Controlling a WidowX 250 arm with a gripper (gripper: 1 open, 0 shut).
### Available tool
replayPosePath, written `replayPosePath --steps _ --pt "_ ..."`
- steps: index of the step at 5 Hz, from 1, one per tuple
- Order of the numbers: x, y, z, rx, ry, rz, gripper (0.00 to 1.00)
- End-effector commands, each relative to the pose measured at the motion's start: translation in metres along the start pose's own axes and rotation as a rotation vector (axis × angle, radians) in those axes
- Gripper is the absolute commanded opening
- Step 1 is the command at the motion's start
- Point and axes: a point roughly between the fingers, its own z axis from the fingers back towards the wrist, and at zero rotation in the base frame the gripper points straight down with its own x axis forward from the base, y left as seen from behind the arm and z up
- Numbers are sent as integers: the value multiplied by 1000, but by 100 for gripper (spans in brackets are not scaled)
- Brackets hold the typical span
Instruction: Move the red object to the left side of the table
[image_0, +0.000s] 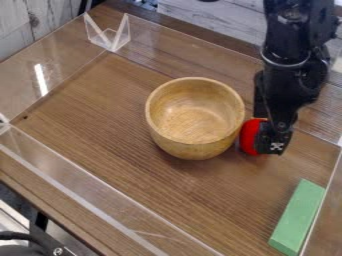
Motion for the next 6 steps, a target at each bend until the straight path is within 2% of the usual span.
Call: replayPosePath --steps 1,2,3,5,6 --pt "2 1 7 32 -45 -15 100" --pt "-4 0 -1 24 -45 -26 100" --pt "-9 -2 -3 21 -44 -30 0" --pt "-1 4 15 47 -37 1 0" --pt "-2 13 39 75 -23 79 0"
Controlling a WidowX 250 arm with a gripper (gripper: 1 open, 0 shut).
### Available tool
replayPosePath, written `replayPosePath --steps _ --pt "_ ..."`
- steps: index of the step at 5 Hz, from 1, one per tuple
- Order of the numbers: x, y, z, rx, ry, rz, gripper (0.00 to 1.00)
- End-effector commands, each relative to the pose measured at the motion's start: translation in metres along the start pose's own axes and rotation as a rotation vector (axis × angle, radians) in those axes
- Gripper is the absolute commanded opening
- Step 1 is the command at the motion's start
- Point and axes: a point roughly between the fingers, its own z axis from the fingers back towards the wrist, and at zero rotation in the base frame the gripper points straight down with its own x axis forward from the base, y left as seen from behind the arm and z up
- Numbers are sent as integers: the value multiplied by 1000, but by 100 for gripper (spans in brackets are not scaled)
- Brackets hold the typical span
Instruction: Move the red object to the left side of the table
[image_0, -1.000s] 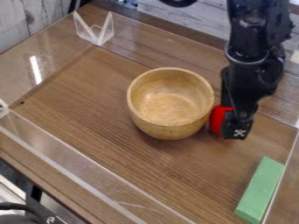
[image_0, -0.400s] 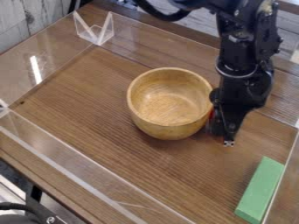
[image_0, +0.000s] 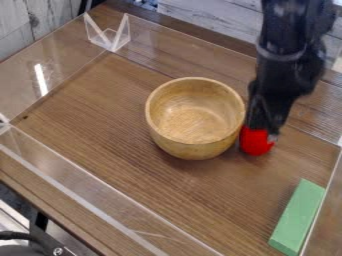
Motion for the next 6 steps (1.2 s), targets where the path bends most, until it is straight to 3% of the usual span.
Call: replayPosePath --steps 1,2,3,4,5,6 --pt "-5 24 45 78 -27 111 0" --pt "0 18 29 61 -39 67 100" --pt "5 11 12 40 -50 18 100" --pt "5 13 22 50 -54 12 0" --pt "-1 17 19 55 -48 45 0" --pt "-7 18 3 46 -44 61 100"
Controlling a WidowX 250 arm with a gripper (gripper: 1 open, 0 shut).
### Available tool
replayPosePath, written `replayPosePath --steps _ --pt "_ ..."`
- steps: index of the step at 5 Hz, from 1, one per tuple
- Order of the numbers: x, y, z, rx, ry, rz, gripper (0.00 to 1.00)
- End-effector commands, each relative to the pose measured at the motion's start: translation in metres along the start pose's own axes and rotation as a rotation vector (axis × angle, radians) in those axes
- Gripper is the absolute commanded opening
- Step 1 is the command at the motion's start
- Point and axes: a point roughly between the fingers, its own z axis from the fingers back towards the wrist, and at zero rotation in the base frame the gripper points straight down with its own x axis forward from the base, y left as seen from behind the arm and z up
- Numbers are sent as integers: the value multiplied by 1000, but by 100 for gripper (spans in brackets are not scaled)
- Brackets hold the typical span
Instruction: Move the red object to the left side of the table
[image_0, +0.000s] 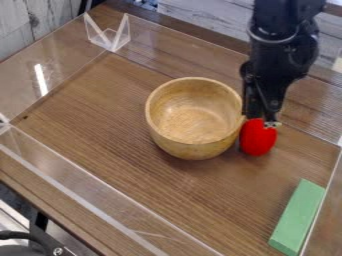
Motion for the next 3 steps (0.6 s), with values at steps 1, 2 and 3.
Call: replayPosePath --steps 1,2,3 --pt "-6 9 11 21 -12 47 100" --pt "-13 14 10 21 -2 87 100" --pt "-4 13 2 11 -7 78 100"
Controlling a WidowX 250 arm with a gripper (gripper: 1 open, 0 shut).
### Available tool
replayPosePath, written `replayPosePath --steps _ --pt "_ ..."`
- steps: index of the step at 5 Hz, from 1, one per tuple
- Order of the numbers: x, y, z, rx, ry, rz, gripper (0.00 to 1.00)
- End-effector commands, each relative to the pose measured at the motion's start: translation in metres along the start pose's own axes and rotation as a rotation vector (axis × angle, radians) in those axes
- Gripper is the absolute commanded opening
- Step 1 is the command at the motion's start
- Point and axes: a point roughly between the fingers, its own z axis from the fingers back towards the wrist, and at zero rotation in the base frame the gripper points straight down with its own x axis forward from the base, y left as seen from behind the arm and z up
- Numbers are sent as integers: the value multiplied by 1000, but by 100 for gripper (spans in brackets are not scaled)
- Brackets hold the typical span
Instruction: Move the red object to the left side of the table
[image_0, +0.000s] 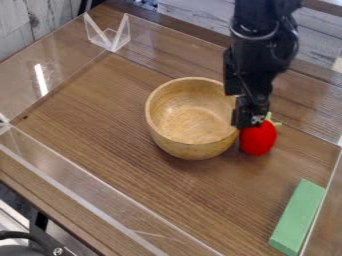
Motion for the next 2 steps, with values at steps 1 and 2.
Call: replayPosePath --steps 1,2 --pt "18 4 5 22 -48 -14 100" --pt "17 17 -13 8 -54 -49 100"
